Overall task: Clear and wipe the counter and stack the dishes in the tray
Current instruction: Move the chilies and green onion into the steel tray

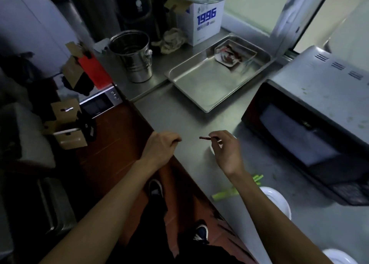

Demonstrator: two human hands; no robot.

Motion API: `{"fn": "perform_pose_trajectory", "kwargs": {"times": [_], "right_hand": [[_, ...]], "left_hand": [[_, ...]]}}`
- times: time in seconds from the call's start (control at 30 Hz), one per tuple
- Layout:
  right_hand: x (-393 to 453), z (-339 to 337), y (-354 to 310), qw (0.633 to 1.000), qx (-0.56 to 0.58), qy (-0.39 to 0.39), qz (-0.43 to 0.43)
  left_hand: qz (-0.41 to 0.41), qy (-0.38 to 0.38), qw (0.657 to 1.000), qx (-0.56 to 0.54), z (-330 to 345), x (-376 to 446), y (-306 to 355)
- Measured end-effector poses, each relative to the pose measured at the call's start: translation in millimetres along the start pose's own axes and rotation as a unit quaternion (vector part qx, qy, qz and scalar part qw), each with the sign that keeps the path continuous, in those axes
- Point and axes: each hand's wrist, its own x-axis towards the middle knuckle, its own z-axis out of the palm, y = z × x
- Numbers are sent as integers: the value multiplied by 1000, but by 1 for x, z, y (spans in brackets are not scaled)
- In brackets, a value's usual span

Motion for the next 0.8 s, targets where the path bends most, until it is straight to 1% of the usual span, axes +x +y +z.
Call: {"fn": "perform_pose_trajectory", "kwargs": {"times": [0.07,0.27,0.4,0.57,0.67,0.8], "right_hand": [[17,5,5,1000,-2,6,21],[82,29,1,996,-39,73,37],[129,55,5,987,-71,113,90],[170,81,-2,978,-73,145,132],[184,85,-6,964,-76,192,166],[195,77,-6,952,-79,237,178]], "left_hand": [[20,-4,1000,-22,3,25,-10],[77,-20,996,-50,6,123,-48],[113,-48,990,-77,-2,186,-83],[129,-77,983,-102,1,243,-125],[196,-119,967,-106,10,274,-121],[236,-146,954,-117,24,307,-95]]}}
